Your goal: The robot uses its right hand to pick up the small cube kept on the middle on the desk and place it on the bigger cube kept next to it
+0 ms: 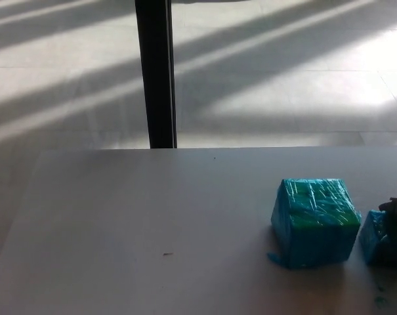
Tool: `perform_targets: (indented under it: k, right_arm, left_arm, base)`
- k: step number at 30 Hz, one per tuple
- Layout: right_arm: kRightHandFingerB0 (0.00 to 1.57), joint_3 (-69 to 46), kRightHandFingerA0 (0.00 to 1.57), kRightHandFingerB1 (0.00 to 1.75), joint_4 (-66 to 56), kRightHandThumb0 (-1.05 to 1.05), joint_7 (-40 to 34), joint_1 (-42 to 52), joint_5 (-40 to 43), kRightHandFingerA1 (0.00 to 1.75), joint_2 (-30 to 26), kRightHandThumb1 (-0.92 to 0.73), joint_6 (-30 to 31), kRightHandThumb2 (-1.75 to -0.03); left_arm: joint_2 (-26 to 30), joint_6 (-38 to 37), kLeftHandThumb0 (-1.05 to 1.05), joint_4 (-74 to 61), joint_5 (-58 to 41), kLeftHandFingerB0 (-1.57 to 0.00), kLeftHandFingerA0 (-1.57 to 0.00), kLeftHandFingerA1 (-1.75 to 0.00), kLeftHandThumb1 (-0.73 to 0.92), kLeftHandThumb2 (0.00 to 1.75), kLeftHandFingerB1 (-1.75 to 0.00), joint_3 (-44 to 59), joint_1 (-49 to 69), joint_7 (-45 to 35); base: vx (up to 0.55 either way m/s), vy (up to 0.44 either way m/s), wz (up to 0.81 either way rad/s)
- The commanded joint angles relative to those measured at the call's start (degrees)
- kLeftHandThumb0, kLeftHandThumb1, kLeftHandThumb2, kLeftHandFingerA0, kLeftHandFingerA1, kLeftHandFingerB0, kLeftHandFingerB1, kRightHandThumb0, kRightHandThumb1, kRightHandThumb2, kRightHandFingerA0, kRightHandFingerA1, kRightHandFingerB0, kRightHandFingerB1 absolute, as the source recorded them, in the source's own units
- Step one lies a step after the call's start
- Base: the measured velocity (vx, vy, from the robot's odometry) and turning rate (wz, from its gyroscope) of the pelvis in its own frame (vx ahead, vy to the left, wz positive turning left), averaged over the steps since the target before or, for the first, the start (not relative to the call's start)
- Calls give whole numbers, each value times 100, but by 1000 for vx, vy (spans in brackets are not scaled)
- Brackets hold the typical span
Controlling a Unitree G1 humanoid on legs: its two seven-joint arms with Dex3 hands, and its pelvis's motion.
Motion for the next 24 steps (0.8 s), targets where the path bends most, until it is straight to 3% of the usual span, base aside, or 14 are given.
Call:
perform_targets:
  k: [1, 2, 3, 4, 8, 10, 14, 16, 18, 19, 22, 23, 24]
  right_arm:
    - [19, -203, 60, 28, 80, -26, -14, 333, 329, 90, 153, -65, -448, -59]
    - [22, -281, 70, 28, 134, -24, -54, 374, 428, 103, 182, -68, -637, -60]
    - [24, -294, 71, 28, 179, -25, -36, 364, 438, 100, 210, -73, -719, -61]
    - [27, -307, 65, 30, 222, -24, -122, 377, 435, 122, 224, -74, -872, -63]
    - [45, -145, 62, 37, 215, -26, -609, 388, 117, 142, 260, -83, -1286, -67]
    - [49, -52, 63, 40, 182, -23, -1023, 420, -95, 134, 232, -81, -1458, -66]
    - [59, -19, 66, 46, 157, -23, -1330, 450, -172, 142, 260, -83, -1454, -67]
    - [80, 75, 73, 82, 202, -21, -1537, 402, -352, 150, 276, -79, -1348, -76]
    - [75, 140, 79, 63, 234, -22, -1723, 385, -465, 148, 275, -75, -1316, -75]
    - [80, 137, 79, 90, 218, -23, -1785, 397, -481, 154, 254, -73, -1311, -71]
    - [80, 139, 76, 88, 234, -25, -1857, 400, -479, 155, 203, -72, -1351, -69]
    - [68, 158, 83, 134, 298, -27, -2037, 396, -528, 164, 175, -70, -1489, -70]
    - [68, 164, 83, 134, 311, -27, -2052, 391, -530, 164, 175, -70, -1498, -70]
  left_arm:
    - [141, -23, -69, 1, -13, -47, -46, -57, 69, 61, -40, -41, 5, -27]
    - [146, -7, -69, -18, -11, -46, -45, -56, 69, 61, -40, -53, 3, -27]
    - [147, -14, -69, 19, 2, -49, -47, -57, 69, 61, -40, -62, -17, 23]
    - [149, -32, -69, 59, -2, -49, -47, -56, 69, 61, -40, -58, -30, 18]
    - [152, 15, -69, 112, -60, -51, -48, -57, 68, 61, -41, -13, -76, 33]
    - [169, 13, -68, 93, -62, -50, -46, -58, 68, 61, -42, -19, -83, -31]
    - [175, -7, -69, 71, -18, -44, -45, -56, 70, 61, -40, -63, -69, -23]
    - [177, -18, -69, 39, 10, -47, -46, -56, 70, 61, -40, -92, -53, 11]
    - [187, -17, -70, 19, -12, -45, -44, -57, 70, 61, -40, -80, -42, -21]
    - [185, -25, -70, 18, -30, -45, -43, -57, 69, 61, -40, -67, -36, -58]
    - [172, 30, -70, -19, -62, -44, -44, -56, 69, 61, -40, -40, -33, -36]
    - [186, 23, -69, -63, -21, -41, -43, -56, 70, 62, -39, -80, 1, -49]
    - [185, 26, -69, -68, -21, -41, -43, -56, 70, 62, -39, -80, 3, -48]
  base:
    - [0, 0, 0]
    - [0, 0, 0]
    - [0, 0, 0]
    - [0, 0, 0]
    - [0, 0, 0]
    - [0, 0, 0]
    - [0, 0, 0]
    - [0, 0, 0]
    - [0, 0, 0]
    - [0, 0, 0]
    - [0, 0, 0]
    - [0, 0, 0]
    - [0, 0, 0]
